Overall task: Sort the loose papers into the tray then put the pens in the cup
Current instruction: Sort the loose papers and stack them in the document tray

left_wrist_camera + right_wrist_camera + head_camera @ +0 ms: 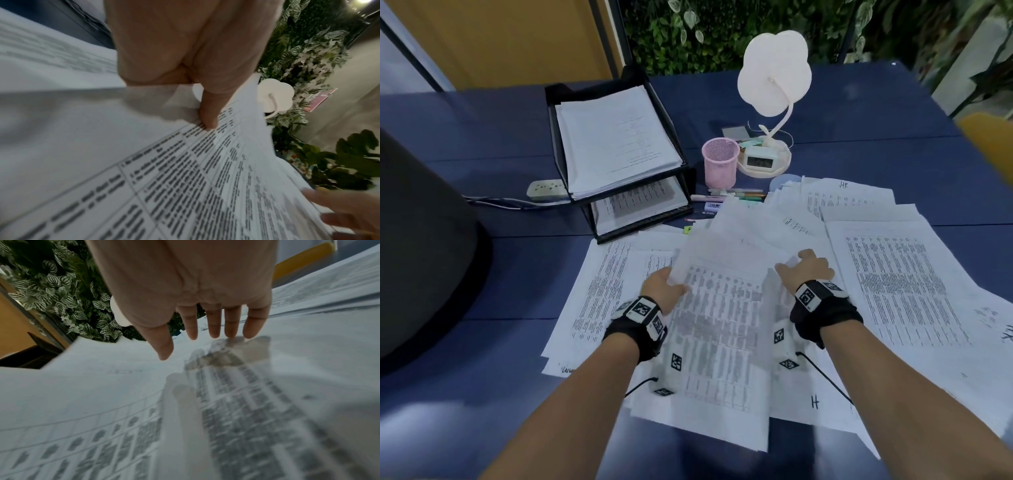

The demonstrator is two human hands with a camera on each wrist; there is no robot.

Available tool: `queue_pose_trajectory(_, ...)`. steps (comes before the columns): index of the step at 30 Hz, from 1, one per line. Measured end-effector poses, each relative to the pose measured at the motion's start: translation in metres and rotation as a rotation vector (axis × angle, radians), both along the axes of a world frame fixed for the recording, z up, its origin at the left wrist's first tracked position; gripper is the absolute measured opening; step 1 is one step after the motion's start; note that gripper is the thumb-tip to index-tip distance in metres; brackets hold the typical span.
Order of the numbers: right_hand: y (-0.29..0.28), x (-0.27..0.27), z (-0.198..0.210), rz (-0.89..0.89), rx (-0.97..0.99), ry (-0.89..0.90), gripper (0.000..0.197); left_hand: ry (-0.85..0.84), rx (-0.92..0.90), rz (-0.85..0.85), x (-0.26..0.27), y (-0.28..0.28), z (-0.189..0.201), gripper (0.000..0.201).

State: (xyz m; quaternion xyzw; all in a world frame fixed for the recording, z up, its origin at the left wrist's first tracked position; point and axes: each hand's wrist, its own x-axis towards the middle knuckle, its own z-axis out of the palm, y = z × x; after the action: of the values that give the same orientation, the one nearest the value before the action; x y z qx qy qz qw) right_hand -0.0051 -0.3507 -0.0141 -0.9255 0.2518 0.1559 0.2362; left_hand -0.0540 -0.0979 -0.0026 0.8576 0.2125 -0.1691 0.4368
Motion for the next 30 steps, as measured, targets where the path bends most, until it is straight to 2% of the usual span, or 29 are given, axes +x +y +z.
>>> queue_pose_trajectory(5,0.003,-0.005,-0.003,-0.033,0.124,0.016,0.056,0.035,0.082,0.037,-0.005,0.042,0.001,0.062)
queue_pose_trajectory(8,0.005,-0.009,-0.003,0.041,0.107,0.046,0.047,0.041,0.081,0.015,-0.009,0.053,0.002,0.067)
queue_pose_trajectory(12,0.01,-0.014,-0.005,0.194,-0.078,0.093,0.048,0.031,-0.001,-0.141,-0.01,0.037,0.008,0.048)
queue_pose_trajectory(14,0.013,-0.013,-0.006,0.196,-0.083,0.097,0.045,0.018,0.025,-0.241,-0.005,0.029,0.007,0.042)
queue_pose_trajectory(16,0.013,-0.012,-0.002,0.175,-0.073,0.101,0.039,-0.006,0.045,-0.256,0.001,0.024,0.006,0.047)
queue_pose_trajectory(19,0.009,-0.008,0.001,0.067,-0.057,0.08,0.042,-0.049,-0.019,-0.11,0.009,0.026,0.004,0.063)
queue_pose_trajectory(23,0.0,-0.012,0.002,-0.22,-0.014,-0.003,0.069,-0.033,-0.134,-0.081,0.019,0.04,0.002,0.049)
queue_pose_trajectory(25,-0.002,-0.015,0.002,-0.315,0.113,-0.132,0.076,-0.052,-0.213,-0.034,0.022,0.052,0.001,0.041)
queue_pose_trajectory(27,-0.001,-0.015,0.002,-0.36,0.374,-0.288,0.068,-0.09,-0.323,0.009,0.026,0.064,-0.003,0.036)
queue_pose_trajectory(29,0.009,-0.015,0.005,-0.318,0.553,-0.308,0.055,-0.102,-0.424,0.049,0.03,0.071,-0.007,0.035)
queue_pose_trajectory(30,0.016,-0.014,0.006,-0.29,0.612,-0.278,0.056,-0.094,-0.454,0.052,0.031,0.072,-0.009,0.035)
